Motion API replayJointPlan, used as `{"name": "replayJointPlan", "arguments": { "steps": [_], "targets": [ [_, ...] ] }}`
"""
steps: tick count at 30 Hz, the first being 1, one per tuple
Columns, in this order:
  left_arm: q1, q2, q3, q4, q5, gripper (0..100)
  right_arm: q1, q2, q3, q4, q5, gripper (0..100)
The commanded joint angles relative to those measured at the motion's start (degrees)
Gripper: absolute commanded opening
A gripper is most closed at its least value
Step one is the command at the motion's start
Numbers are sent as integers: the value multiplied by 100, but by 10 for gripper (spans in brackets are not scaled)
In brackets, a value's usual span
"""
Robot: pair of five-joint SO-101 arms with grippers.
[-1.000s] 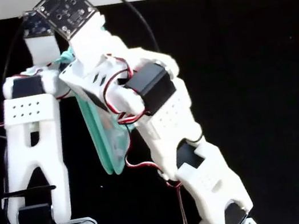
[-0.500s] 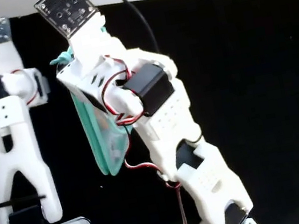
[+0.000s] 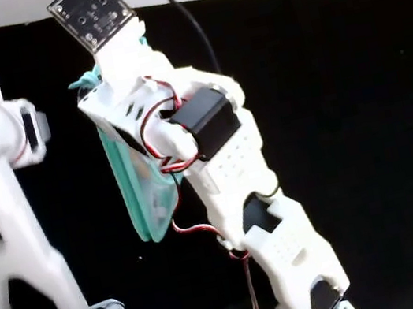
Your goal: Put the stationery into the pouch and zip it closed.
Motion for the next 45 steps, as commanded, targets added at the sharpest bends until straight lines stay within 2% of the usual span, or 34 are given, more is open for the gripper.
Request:
{"name": "replayJointPlan", "arguments": {
  "steps": [1, 6, 10, 17, 20, 29, 33, 45],
  "targets": [
    [277, -1103, 725, 53, -185, 172, 13, -22, -523, 22, -70, 5],
    [347, -2149, 1701, 53, -211, 177, 13, -22, -523, 22, -53, 5],
    [400, -2677, 2132, 53, -193, 244, 22, -22, -523, 22, -44, 5],
    [1305, -3266, 2334, 44, 79, 245, 22, -22, -532, 22, -44, 5],
    [1481, -3266, 2334, 35, 123, 245, 22, -22, -532, 22, -44, 5],
    [1481, -3231, 2501, -905, 484, 245, 22, -31, -541, 22, -35, 5],
    [1516, -2809, 2510, -1240, 703, 245, 22, -40, -541, 13, -35, 5],
    [1824, -1886, 2545, -2154, 703, 245, 22, -40, -549, -136, -35, 5]
  ]
}}
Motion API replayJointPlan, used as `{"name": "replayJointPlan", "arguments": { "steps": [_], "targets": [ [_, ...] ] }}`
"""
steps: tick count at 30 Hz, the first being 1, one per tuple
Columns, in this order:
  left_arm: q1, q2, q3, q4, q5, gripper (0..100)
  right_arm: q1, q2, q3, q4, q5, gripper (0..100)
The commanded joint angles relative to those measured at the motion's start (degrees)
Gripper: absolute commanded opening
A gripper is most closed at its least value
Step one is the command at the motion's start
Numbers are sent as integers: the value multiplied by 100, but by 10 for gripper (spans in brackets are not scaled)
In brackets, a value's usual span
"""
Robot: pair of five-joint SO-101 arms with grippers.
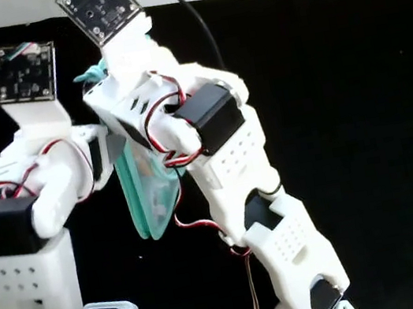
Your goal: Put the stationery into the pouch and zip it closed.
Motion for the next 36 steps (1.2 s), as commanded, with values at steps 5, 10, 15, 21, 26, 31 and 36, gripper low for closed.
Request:
{"name": "replayJointPlan", "arguments": {
  "steps": [5, 10, 15, 21, 26, 31, 36],
  "targets": [
    [110, 224, -13, -536, 53, 245, -22, -48, -549, -48, -18, 5],
    [119, 224, 541, -1002, 44, 188, -22, -48, -549, -48, -18, 5],
    [119, 224, 1077, -1556, 26, 67, -22, -48, -549, -31, -18, 5],
    [119, 224, 1121, -1547, -202, 5, 13, -48, -549, -22, -18, 5],
    [75, 207, 1121, -1468, -299, 6, 365, -48, -549, -31, -18, 5],
    [75, 215, 1077, -1380, -396, 11, 541, -48, -541, -13, -18, 5],
    [75, 180, 1068, -1090, -791, 139, 514, -48, -541, -13, -9, 5]
  ]
}}
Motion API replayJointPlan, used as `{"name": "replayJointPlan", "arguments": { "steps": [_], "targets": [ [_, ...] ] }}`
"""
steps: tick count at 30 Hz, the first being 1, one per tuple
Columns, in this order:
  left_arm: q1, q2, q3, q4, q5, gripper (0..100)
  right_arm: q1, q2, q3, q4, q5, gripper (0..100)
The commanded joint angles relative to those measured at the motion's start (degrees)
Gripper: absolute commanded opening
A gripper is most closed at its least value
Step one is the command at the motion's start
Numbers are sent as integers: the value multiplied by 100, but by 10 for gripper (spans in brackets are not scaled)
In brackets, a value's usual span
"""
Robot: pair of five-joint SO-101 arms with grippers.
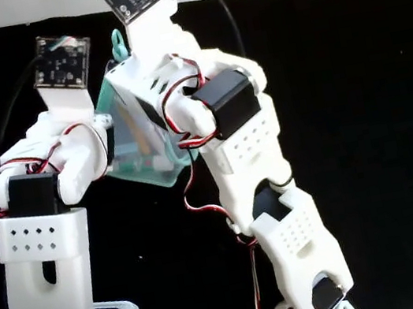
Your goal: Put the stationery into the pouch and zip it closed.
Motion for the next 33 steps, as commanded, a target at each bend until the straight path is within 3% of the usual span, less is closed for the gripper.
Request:
{"name": "replayJointPlan", "arguments": {
  "steps": [1, 4, 9, 15, 23, 33],
  "targets": [
    [48, -66, -101, 281, -105, 174, 40, -48, -532, -48, -18, 5],
    [48, -66, -163, 369, -105, 240, 40, -48, -532, -75, -18, 5],
    [48, -66, -910, 818, -149, 245, -22, -48, -532, -84, 185, 5],
    [-31, -31, -1666, 1327, -826, 244, -207, -57, -532, -84, 334, 5],
    [-602, -13, -1771, 1292, -1407, 242, -233, -66, -532, -75, 343, 5],
    [-673, 664, -1991, 1090, -1741, 242, -382, -453, -514, 4, 343, 5]
  ]
}}
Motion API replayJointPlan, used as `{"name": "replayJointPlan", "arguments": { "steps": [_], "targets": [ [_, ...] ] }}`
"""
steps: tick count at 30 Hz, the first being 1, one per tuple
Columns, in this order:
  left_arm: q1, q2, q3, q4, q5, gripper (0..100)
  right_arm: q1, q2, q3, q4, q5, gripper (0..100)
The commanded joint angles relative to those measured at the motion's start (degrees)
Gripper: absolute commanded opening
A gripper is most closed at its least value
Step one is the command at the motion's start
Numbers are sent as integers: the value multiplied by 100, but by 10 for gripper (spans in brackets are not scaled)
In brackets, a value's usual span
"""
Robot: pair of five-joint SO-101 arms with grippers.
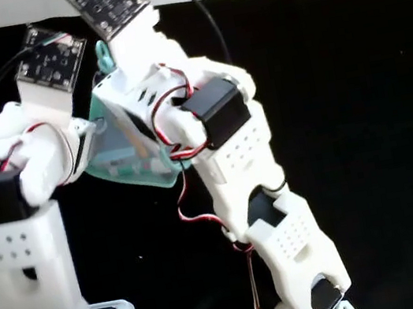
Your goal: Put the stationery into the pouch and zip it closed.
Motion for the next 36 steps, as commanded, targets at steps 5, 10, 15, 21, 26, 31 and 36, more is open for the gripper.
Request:
{"name": "replayJointPlan", "arguments": {
  "steps": [5, 10, 15, 21, 26, 31, 36],
  "targets": [
    [-40, 523, -804, -105, -53, 245, -48, -418, -514, 101, 70, 5],
    [22, 725, -1042, 88, -334, 243, -66, -426, -514, 110, 299, 5],
    [268, 919, -1103, 264, -756, 242, -66, -426, -514, 154, 343, 5],
    [444, 945, -1051, 281, -747, 241, -66, -426, -514, 154, 343, 5],
    [760, 945, -822, 510, -747, 207, -66, -426, -514, 154, 343, 5],
    [1314, 927, -374, 501, -738, 114, -40, -426, -514, 154, 343, 5],
    [1446, 919, -365, 501, -554, 5, -22, -426, -523, 154, 343, 5]
  ]
}}
